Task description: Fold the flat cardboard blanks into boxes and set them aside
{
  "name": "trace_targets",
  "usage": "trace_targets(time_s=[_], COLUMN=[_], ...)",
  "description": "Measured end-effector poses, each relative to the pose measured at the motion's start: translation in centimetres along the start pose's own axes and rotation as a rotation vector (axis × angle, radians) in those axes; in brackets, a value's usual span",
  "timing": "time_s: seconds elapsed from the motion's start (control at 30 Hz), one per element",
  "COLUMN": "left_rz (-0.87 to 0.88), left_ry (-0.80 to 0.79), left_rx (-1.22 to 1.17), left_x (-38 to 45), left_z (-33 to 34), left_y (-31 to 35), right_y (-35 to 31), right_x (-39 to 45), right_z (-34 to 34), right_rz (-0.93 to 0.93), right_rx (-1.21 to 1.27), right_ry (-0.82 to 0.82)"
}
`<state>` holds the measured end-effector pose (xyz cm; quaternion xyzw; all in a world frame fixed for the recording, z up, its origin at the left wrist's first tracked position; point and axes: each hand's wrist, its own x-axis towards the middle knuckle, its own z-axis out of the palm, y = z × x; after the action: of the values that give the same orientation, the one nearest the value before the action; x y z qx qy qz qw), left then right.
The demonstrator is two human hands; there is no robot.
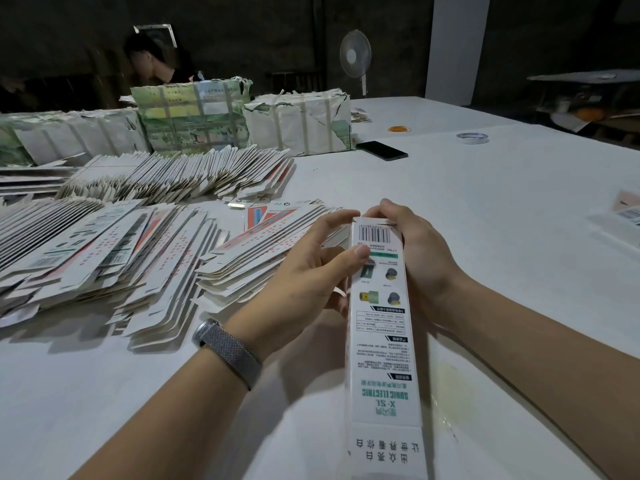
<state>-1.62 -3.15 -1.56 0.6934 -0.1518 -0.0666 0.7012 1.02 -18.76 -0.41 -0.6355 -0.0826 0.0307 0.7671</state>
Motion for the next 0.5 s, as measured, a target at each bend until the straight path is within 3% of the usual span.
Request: trace_targets(time_s=[0.2, 0.5], left_rz=[0.035, -0.006], left_ry=[0.039, -0.020], left_rx=[0.000, 0.029], left_x=[0.19, 0.07], left_z=[-0.27, -0.12], left_y=[-0.09, -0.37], right_y=[0.39, -0.28], right_x=[0.13, 0.66], right_z=[0.05, -0.40], right_rz=[-0.054, -0.019], right_rx=[0.030, -0.038], right_ry=[-0.069, 0.017])
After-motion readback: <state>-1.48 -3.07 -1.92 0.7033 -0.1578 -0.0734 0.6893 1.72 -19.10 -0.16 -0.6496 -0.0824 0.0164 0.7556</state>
